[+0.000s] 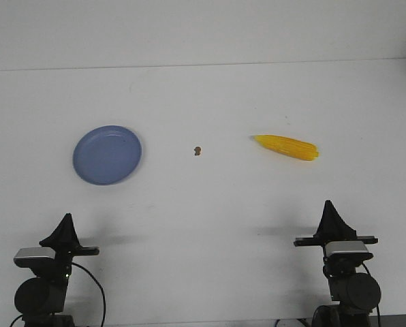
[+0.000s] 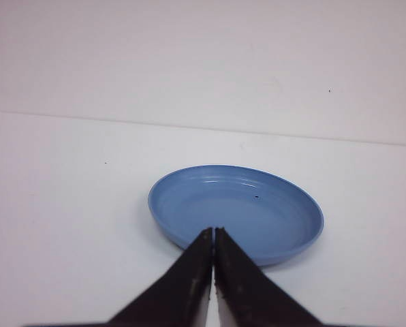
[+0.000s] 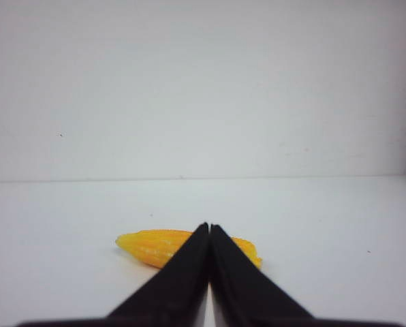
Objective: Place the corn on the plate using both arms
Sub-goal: 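Raise both grippers from rest and open them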
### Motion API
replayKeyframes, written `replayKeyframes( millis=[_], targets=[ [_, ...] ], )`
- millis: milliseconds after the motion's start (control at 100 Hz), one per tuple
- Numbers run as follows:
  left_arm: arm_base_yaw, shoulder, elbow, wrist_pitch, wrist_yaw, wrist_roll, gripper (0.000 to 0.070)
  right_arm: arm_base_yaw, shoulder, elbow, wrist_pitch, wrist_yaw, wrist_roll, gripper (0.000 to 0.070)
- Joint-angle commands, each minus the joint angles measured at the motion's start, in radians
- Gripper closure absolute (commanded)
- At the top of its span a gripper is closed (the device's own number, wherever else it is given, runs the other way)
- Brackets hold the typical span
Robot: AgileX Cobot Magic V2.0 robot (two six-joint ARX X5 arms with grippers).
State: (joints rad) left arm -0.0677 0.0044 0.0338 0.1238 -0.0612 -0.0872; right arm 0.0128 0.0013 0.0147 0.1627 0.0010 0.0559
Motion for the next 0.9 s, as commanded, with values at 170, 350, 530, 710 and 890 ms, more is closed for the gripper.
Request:
replayKeyframes(
  millis=[170, 350, 530, 710, 890],
  targets=[
    [0.001, -0.001, -0.01, 0.012, -0.002, 0.015, 0.0688, 0.0, 0.0, -0.002, 0.072, -0.003, 0.01, 0.0699],
    [0.001, 0.002, 0.047, 0.003, -0.002, 0.015, 0.0688, 0.0, 0.0, 0.01, 0.117, -0.008, 0.019, 0.0699],
    [0.001, 0.036, 0.157, -0.053, -0.003, 0.014, 0.0688, 0.0, 0.0, 0.103, -0.036, 0.0, 0.02, 0.0699],
    [0.001, 0.138, 0.306, -0.151, -0.003, 0.014, 0.0688, 0.0, 0.024, 0.247, -0.242, 0.007, 0.02, 0.0699],
    [0.001, 0.315, 0.515, -0.302, -0.003, 0.015, 0.0688, 0.0, 0.132, 0.416, -0.439, 0.007, 0.034, 0.0699]
  ],
)
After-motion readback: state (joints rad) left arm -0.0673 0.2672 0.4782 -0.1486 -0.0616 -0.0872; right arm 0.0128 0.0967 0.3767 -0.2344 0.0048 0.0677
